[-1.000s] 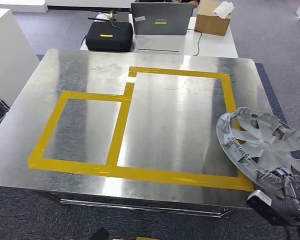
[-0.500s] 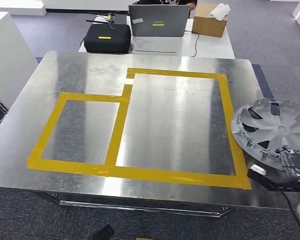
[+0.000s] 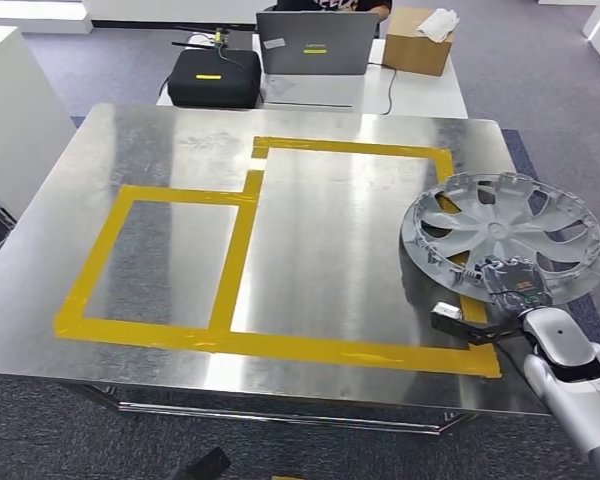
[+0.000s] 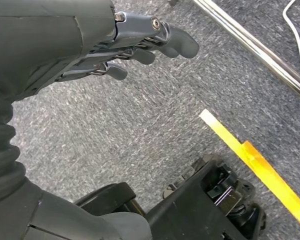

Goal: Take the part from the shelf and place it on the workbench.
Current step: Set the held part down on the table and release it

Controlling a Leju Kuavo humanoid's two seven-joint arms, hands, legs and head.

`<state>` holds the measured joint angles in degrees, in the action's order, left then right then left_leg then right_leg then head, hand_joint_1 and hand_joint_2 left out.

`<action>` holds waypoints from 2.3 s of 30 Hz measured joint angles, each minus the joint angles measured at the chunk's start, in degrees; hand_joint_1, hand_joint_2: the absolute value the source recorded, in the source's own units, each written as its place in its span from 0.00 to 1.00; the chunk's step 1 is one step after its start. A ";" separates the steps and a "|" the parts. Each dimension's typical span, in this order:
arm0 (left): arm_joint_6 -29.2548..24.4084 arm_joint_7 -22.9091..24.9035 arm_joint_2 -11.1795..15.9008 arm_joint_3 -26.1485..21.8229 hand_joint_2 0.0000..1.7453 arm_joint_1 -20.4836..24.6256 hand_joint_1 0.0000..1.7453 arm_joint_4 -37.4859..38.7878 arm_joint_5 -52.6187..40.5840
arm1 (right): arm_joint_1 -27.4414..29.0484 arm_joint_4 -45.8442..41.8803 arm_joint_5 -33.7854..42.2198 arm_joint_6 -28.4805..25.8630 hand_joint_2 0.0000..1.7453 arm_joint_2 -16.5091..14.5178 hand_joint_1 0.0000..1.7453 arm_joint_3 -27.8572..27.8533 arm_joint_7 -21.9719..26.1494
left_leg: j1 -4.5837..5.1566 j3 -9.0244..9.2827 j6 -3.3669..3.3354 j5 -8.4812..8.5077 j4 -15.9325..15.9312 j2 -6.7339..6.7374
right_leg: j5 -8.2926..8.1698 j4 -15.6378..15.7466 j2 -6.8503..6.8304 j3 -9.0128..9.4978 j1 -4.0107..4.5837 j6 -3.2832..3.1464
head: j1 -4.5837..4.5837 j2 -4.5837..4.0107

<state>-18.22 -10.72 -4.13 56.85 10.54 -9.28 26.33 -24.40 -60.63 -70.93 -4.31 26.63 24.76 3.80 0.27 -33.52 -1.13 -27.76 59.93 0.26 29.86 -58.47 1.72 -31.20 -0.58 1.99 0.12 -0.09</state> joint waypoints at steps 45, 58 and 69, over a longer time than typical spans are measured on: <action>2.70 0.63 0.35 1.81 0.00 0.33 0.00 -0.05 0.32 | -10.22 -2.28 8.07 2.50 0.00 -7.36 0.00 20.56 -2.94 | -0.03 -0.34 0.18 0.22 -0.11 -0.44 | -0.07 -0.02 -0.58 -0.32 0.03 -0.23 | 0.01 0.00; 1.99 -2.99 0.56 1.20 0.00 -0.06 0.00 -0.05 1.83 | -8.90 -8.18 18.88 3.86 0.00 -6.68 0.00 16.15 -6.01 | -0.03 -0.41 0.18 0.22 -0.11 -0.43 | -0.06 -0.02 -0.56 -0.42 0.02 -0.23 | 0.01 0.00; 0.58 -6.38 0.60 -1.50 0.00 -1.38 0.00 -0.05 6.20 | -4.73 -21.27 17.63 1.96 0.00 -3.14 0.00 11.27 -8.03 | -0.03 -0.46 0.17 0.21 -0.10 -0.42 | -0.06 -0.02 -0.49 -0.50 0.02 -0.23 | 0.02 0.00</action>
<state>-17.64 -17.09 -3.53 55.35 9.16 -9.33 32.53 -29.13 -81.89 -53.30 -2.34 23.49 36.03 -4.23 0.24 -33.97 -0.96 -27.55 59.83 -0.16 29.80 -58.49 1.23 -31.69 -0.56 1.76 0.14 -0.09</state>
